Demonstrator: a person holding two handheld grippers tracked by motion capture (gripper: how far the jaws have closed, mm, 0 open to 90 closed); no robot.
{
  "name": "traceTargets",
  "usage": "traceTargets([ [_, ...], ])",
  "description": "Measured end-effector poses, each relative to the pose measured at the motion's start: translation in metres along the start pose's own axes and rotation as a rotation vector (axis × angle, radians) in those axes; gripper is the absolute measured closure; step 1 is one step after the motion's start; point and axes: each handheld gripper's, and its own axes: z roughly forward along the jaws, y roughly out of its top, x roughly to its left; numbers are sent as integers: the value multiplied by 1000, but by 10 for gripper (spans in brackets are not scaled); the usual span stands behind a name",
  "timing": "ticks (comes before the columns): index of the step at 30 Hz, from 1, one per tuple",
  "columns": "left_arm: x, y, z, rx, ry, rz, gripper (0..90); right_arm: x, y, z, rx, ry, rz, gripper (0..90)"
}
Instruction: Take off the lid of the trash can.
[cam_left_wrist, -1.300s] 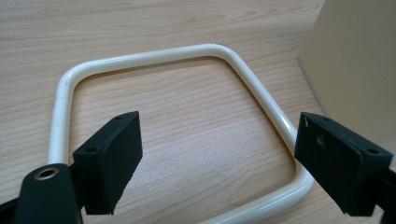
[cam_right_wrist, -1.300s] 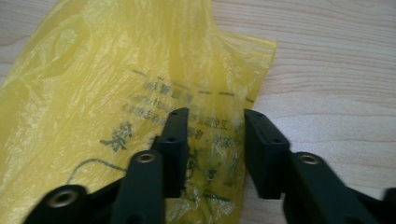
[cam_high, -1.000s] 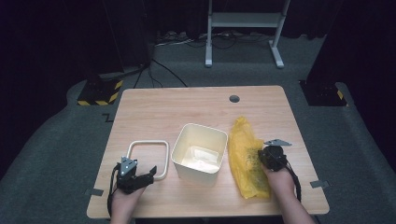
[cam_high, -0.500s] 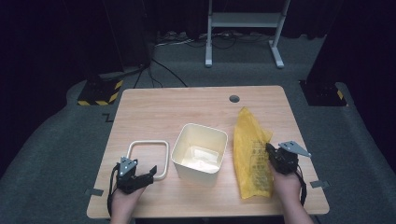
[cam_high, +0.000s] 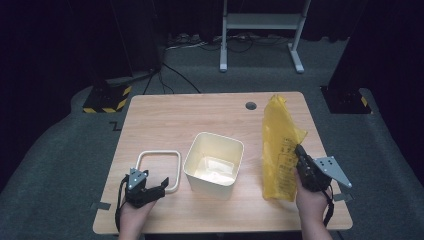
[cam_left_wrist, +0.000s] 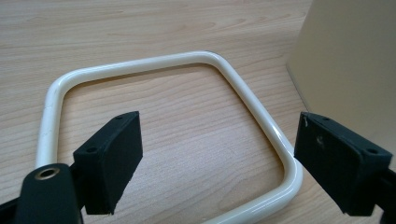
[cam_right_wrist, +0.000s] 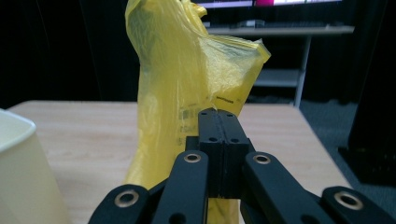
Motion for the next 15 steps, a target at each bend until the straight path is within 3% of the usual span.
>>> traceTargets([
  [15, -1, 0, 0, -20, -13, 10, 154, 15, 38, -29, -203, 15, -2, 898],
])
